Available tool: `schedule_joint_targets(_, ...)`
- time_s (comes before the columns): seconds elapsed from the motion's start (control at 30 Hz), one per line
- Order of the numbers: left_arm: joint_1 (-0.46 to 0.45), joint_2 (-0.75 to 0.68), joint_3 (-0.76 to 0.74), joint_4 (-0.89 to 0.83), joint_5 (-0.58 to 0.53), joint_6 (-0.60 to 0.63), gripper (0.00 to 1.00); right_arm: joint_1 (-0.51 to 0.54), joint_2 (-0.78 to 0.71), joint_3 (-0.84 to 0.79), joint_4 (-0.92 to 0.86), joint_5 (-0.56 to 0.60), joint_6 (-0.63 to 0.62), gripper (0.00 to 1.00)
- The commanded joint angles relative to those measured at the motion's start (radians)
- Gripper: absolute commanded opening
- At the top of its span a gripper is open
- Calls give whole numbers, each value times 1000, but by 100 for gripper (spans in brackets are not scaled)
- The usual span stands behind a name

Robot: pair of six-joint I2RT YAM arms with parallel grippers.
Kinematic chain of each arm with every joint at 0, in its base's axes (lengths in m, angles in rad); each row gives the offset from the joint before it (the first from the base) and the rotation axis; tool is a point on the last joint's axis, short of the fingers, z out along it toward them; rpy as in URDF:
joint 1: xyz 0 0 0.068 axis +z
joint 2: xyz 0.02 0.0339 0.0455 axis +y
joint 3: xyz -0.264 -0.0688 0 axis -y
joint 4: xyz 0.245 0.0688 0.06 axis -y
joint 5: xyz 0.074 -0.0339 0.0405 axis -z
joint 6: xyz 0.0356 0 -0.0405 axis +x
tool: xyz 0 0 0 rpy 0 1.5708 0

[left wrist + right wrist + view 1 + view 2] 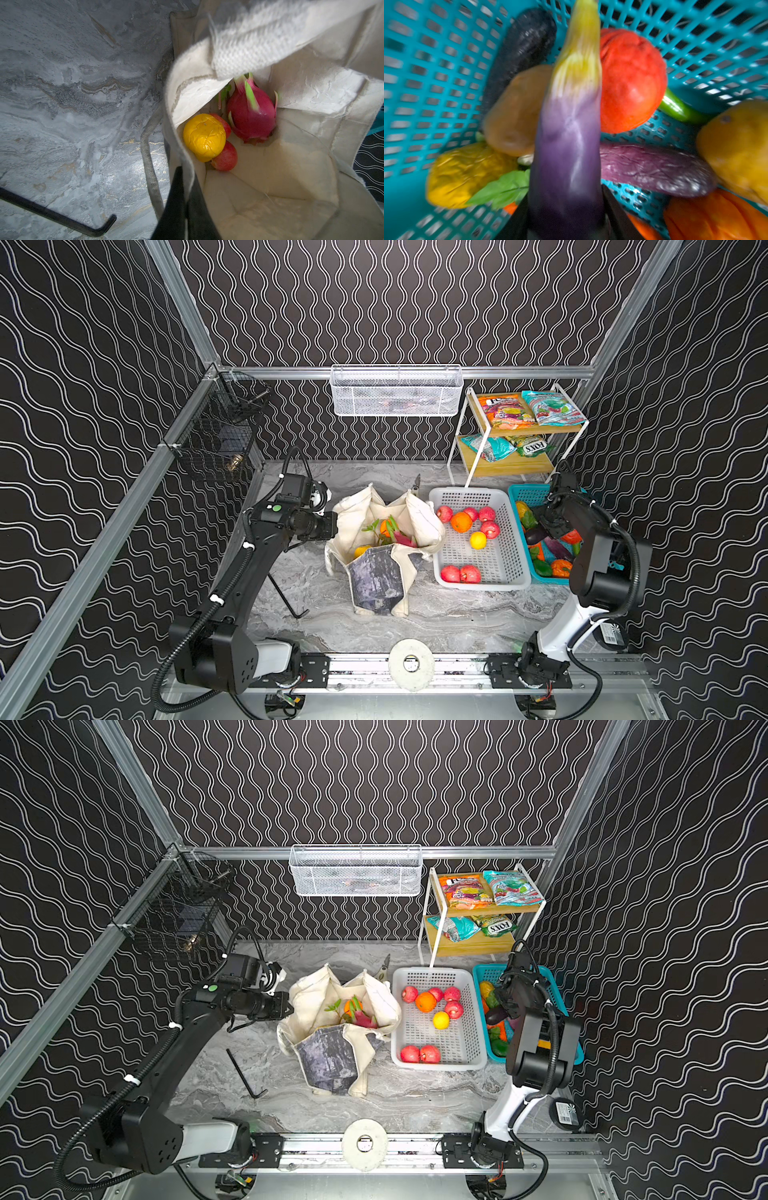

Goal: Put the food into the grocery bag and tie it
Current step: 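Close the right gripper on the purple eggplant and lift it, then carry the eggplant upright over the tote bag with the right gripper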

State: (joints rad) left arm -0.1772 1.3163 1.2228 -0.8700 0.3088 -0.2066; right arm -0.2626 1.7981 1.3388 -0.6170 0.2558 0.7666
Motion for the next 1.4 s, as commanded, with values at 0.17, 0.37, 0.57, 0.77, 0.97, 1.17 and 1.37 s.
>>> schedule_joint_targets(0.17,-1,6,-17,24,20,9,0,4,-141,4,-67,-38,13,47)
schedule_joint_targets(0.37,-1,4,-10,28,33,19,0,21,-282,33,-113,-69,-2,47)
schedule_joint_targets(0.57,0,4,0,10,37,41,0,71,-413,77,-123,-114,0,47)
schedule_joint_targets(0.77,0,-12,-20,15,53,44,0,221,-497,172,-127,-99,-37,47)
schedule_joint_targets(0.97,0,-32,-18,16,64,47,0,473,-490,270,-135,-41,-65,47)
schedule_joint_targets(1.17,1,-28,-6,-5,49,74,0,678,-435,283,-42,-117,-134,49)
schedule_joint_targets(1.37,4,-33,18,-10,62,71,0,863,-367,291,55,-132,-248,48)
